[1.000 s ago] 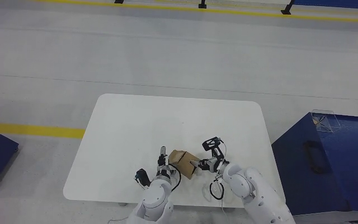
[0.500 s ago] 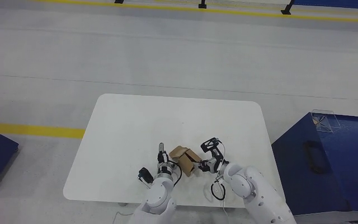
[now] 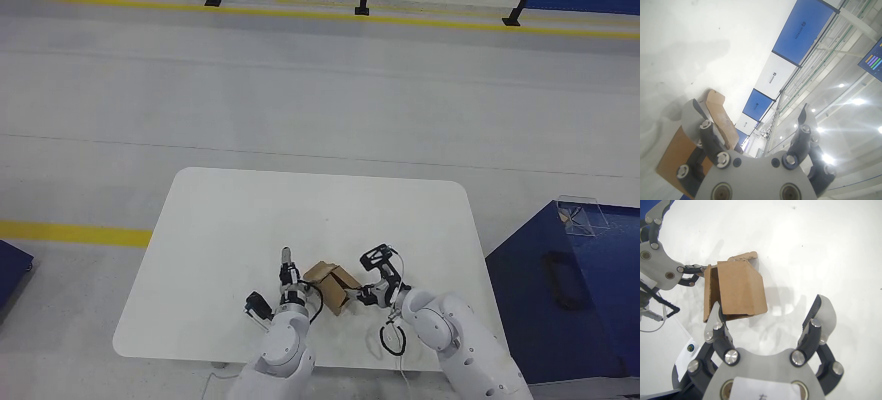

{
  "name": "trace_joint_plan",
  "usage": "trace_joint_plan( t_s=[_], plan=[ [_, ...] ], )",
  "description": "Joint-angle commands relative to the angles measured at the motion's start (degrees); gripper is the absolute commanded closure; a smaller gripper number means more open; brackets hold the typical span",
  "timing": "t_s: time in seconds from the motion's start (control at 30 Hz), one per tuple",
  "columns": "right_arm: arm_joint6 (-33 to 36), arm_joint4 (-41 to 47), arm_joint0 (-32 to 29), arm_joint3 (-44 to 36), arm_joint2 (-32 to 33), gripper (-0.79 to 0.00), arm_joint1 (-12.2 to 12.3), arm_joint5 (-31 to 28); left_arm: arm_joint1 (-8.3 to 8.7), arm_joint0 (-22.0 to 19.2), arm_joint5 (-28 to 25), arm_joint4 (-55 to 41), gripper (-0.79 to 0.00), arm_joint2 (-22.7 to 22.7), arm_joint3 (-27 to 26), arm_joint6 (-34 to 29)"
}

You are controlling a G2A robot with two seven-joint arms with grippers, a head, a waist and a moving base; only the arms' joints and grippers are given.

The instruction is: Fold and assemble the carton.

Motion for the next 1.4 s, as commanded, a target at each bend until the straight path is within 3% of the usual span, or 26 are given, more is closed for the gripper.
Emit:
trace_joint_plan(
  t_s=[0.0, 0.27, 0.43, 0.77, 1.07, 1.37],
  plan=[
    [0.55, -0.34, 0.00, 0.04, 0.25, -0.785, 0.10, -0.37, -0.04, -0.33, 0.02, -0.56, -0.785, -0.27, 0.38, -1.17],
    [1.63, -0.85, -0.18, 0.11, 0.39, -0.785, 0.20, -0.48, -0.37, -2.85, 1.38, -4.79, -0.785, -2.01, 3.22, -4.01],
    [1.60, -0.84, -0.37, -0.02, 0.74, -0.785, 0.26, -0.41, -0.54, -3.31, -2.09, -5.87, -0.785, -2.68, 3.86, -6.09],
    [1.91, -0.31, -1.15, -0.94, 2.00, -0.785, 0.51, -0.52, -0.34, 0.73, -11.08, -3.10, -0.785, -2.51, -1.28, -11.97],
    [1.28, -0.50, -0.83, -0.89, 3.22, -0.785, 0.62, 0.99, -0.09, 4.88, -11.35, 2.08, -0.785, -0.42, -6.61, -14.36],
    [2.86, -1.82, -0.99, -1.68, 5.35, -0.785, 1.15, 0.23, -0.38, 7.42, -10.72, 7.73, -0.785, 3.30, -9.58, -12.27]
  ],
)
